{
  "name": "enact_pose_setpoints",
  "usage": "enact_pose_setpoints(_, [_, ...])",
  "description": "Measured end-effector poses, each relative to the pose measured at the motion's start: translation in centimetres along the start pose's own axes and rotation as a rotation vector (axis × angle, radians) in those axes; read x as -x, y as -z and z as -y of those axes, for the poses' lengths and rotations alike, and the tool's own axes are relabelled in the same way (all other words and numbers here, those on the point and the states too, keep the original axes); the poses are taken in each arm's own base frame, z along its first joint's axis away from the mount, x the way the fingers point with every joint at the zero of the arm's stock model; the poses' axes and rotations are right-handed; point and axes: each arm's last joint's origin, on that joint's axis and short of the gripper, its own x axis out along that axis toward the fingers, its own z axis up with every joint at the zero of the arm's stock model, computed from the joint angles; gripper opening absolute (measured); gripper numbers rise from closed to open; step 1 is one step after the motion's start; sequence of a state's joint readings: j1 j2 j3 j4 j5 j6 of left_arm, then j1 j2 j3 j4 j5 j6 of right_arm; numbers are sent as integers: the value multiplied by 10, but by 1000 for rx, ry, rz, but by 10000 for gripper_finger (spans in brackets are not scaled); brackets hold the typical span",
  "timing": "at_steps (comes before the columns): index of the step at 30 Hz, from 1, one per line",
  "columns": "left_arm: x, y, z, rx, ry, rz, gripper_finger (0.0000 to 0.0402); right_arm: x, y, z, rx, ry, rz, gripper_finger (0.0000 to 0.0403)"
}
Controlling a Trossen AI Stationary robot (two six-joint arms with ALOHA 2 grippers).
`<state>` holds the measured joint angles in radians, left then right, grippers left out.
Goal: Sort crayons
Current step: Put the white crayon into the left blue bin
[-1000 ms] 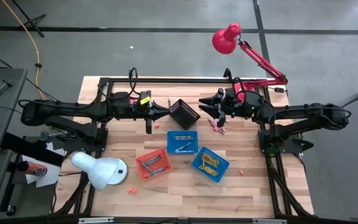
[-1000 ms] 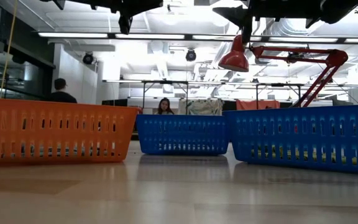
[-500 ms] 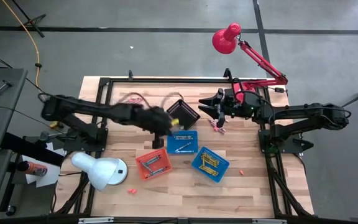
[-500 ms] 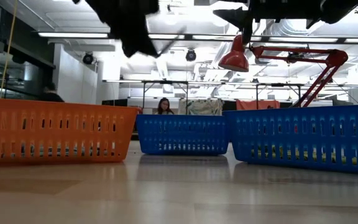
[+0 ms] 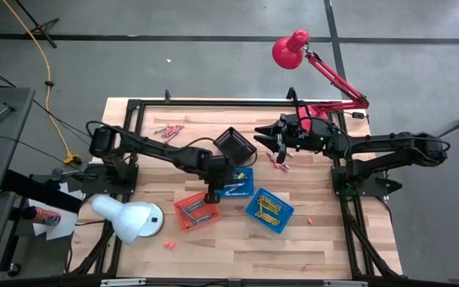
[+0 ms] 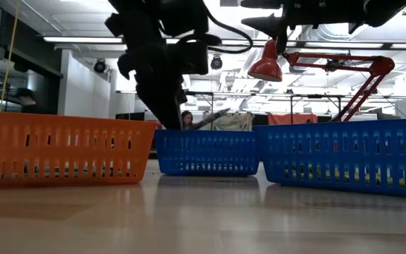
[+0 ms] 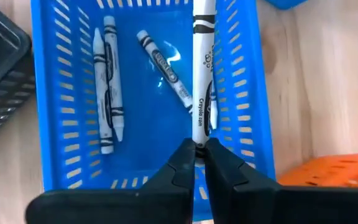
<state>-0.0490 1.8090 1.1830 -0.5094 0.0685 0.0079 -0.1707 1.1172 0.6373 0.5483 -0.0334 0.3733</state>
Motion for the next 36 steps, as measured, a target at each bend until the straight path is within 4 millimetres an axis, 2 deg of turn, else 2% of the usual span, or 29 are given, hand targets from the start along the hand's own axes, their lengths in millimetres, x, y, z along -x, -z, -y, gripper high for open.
enact_pose_setpoints(12, [-7, -4, -1, -45, 7, 13, 29, 0, 1, 0, -4, 4, -9, 162])
enact_pose_setpoints(17, [-4, -5, -2, -47, -9, 21, 75, 0, 1, 0, -4, 4, -8, 162])
enact_pose_setpoints(21, [9, -4, -4, -55, -93, 18, 121, 0, 1, 0, -3, 4, -8, 162])
enact_pose_setpoints(24, [29, 0, -10, -63, -176, -5, 149, 0, 1, 0, -4, 5, -12, 162])
enact_pose_setpoints(28, [74, 5, -23, 44, -265, 63, 169, 0, 2, 1, -4, 9, -20, 162])
enact_pose_setpoints(30, [101, 6, -27, 109, -279, 159, 173, 0, 2, 1, -4, 9, -20, 162])
enact_pose_setpoints(36, [174, 17, -29, 214, -291, 684, 175, 0, 2, 1, -6, 10, -23, 162])
